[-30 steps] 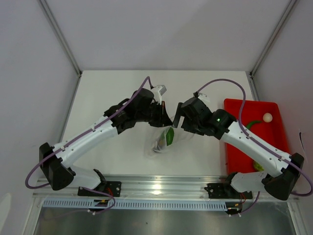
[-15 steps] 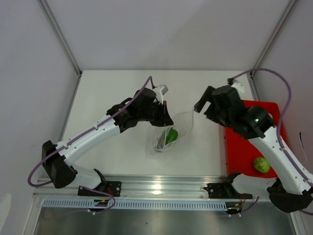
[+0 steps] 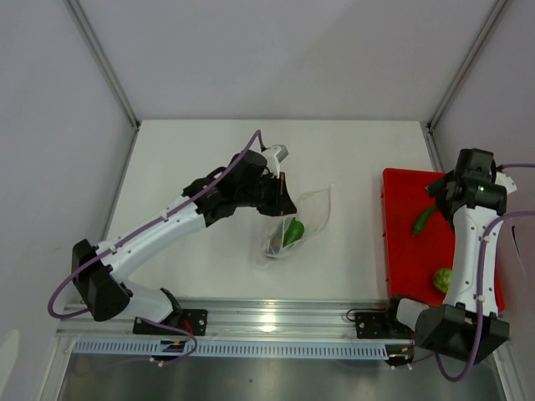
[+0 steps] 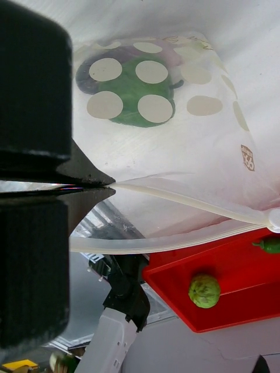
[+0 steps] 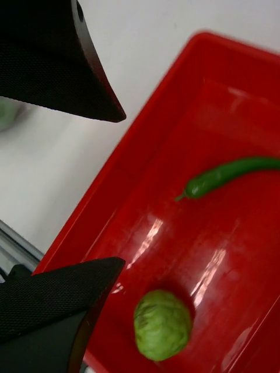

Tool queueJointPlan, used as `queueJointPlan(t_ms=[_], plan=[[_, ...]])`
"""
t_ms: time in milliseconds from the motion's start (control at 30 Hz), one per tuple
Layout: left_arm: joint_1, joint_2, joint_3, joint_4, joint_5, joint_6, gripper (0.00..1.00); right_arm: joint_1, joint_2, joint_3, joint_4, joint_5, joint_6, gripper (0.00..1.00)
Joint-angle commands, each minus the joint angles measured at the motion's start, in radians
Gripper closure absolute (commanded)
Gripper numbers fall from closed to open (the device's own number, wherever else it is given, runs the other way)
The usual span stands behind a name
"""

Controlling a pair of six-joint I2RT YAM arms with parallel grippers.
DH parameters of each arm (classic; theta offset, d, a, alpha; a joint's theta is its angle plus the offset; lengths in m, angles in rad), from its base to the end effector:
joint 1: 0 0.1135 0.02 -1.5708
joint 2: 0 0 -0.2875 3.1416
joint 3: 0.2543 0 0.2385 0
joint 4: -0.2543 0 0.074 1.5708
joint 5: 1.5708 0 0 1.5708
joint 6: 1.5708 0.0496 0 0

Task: Place the food in the zip-top bag and seal the zipper
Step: Pick up the fake vegetable from the bin.

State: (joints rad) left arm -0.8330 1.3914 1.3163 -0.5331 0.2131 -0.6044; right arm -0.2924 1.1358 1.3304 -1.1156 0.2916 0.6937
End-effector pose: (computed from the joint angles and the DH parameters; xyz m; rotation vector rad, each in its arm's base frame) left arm 0.1967 -0.2319 0.3689 0.3998 2.3275 -1.0006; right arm 0.1752 -0.0676 0.3810 1.2633 2.0958 -0.1876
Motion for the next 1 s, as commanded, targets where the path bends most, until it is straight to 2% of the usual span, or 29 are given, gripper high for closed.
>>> queueJointPlan(t_ms=[0, 167, 233, 333, 500, 767, 967], plan=[[0.0, -0.011, -0.009, 0.03, 0.008, 0.022, 0.99, -0.014, 0.001, -0.037, -0.034, 0.156, 0.105, 0.01], [0.002, 0.006, -0.025, 0.051, 0.048, 0.012, 0.99, -0.025, 0.1, -0.054, -0.245, 0.42, 0.311, 0.01], [0.002, 0.014, -0.023, 0.053, 0.066, 0.011, 1.0, -0.028, 0.133, -0.071, -0.347, 0.455, 0.371, 0.01], [0.003, 0.017, -0.025, 0.055, 0.078, 0.011, 1.0, -0.036, 0.142, -0.126, -0.374, 0.466, 0.429, 0.0], [0.005, 0.015, -0.029, 0.059, 0.092, 0.009, 0.99, -0.096, 0.023, -0.25, -0.283, 0.348, 0.452, 0.01], [0.002, -0.006, -0.049, 0.071, 0.098, 0.005, 0.99, -0.152, -0.054, -0.379, -0.161, 0.392, 0.396, 0.01], [0.003, -0.012, -0.049, 0.073, 0.097, 0.005, 0.99, -0.175, -0.133, -0.454, -0.008, 0.336, 0.305, 0.03]])
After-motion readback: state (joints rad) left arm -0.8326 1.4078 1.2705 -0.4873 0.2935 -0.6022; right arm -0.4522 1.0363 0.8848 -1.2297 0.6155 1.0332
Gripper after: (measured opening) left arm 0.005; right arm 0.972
